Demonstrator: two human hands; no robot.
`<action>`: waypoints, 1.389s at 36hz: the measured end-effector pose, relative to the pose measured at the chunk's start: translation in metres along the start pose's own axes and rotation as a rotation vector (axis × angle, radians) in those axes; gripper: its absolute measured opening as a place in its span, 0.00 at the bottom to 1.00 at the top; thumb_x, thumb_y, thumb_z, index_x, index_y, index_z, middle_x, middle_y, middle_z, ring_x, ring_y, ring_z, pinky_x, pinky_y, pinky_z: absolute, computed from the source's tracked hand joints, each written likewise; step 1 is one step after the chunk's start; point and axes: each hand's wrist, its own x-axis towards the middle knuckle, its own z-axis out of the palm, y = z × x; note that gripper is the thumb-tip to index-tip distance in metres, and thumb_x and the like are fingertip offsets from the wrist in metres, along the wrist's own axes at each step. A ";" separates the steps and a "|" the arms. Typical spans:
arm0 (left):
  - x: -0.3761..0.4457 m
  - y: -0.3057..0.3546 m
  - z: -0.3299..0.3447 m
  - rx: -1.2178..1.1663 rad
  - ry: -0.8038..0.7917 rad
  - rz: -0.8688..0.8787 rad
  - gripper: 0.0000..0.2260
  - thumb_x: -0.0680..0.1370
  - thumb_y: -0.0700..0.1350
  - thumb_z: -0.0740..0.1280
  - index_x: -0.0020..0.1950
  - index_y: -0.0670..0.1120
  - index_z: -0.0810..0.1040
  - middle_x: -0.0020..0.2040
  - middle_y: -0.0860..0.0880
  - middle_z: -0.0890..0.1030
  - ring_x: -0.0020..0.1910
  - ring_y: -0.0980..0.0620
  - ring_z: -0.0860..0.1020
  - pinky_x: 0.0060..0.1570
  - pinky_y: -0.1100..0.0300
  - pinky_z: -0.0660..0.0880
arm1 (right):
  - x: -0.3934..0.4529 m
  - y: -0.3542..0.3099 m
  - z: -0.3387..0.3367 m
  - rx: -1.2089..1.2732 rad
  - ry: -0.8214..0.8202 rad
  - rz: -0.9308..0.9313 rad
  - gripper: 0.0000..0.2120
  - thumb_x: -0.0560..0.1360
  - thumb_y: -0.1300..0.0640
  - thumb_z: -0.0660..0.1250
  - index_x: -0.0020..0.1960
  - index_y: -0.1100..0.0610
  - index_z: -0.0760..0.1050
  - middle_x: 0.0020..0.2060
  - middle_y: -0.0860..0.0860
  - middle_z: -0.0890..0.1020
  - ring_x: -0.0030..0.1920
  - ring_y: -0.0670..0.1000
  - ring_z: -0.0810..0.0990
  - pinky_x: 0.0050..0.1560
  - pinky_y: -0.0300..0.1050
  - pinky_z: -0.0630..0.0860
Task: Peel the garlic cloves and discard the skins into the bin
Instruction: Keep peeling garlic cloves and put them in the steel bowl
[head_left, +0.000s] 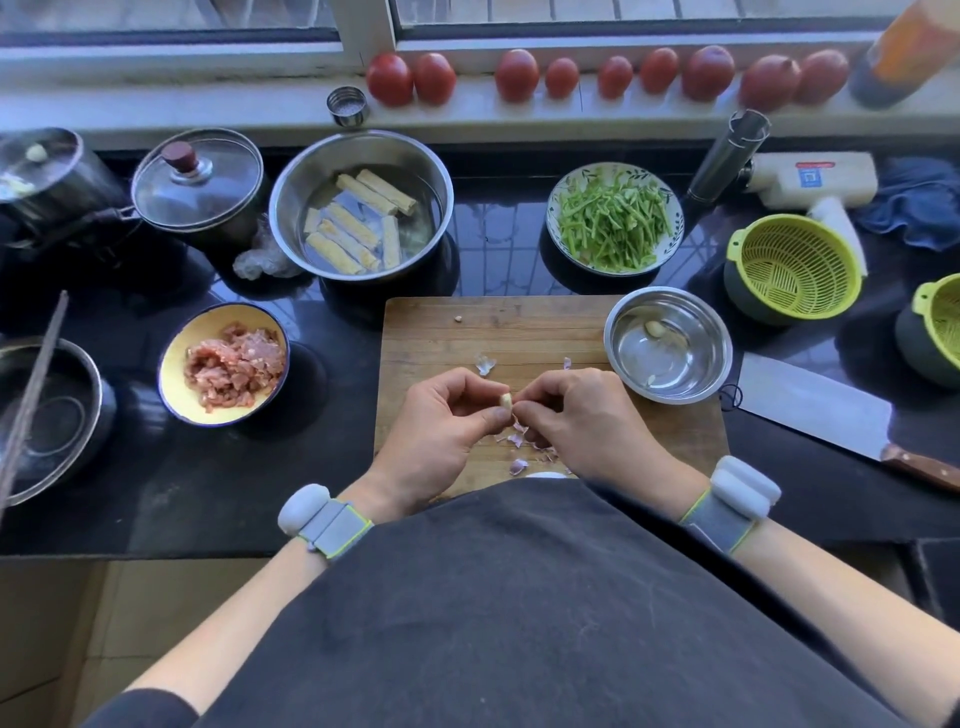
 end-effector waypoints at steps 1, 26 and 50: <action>0.000 0.001 0.000 0.012 -0.001 0.005 0.07 0.74 0.32 0.74 0.51 0.36 0.82 0.47 0.38 0.85 0.47 0.44 0.84 0.52 0.55 0.82 | 0.000 0.000 0.000 -0.004 -0.003 0.000 0.03 0.77 0.57 0.73 0.46 0.55 0.86 0.33 0.47 0.84 0.33 0.45 0.84 0.42 0.43 0.83; -0.001 0.000 0.003 -0.018 0.007 0.035 0.08 0.76 0.32 0.71 0.55 0.37 0.82 0.49 0.39 0.85 0.48 0.44 0.85 0.51 0.58 0.81 | 0.001 0.005 0.004 -0.037 0.118 -0.046 0.05 0.73 0.56 0.73 0.39 0.51 0.81 0.29 0.41 0.80 0.33 0.41 0.78 0.36 0.30 0.71; -0.006 0.003 0.009 0.387 0.074 0.220 0.08 0.74 0.35 0.74 0.49 0.46 0.85 0.44 0.54 0.86 0.44 0.59 0.84 0.49 0.64 0.79 | 0.002 0.002 0.008 -0.090 0.119 -0.021 0.08 0.72 0.55 0.72 0.36 0.49 0.77 0.28 0.43 0.78 0.33 0.41 0.76 0.36 0.33 0.71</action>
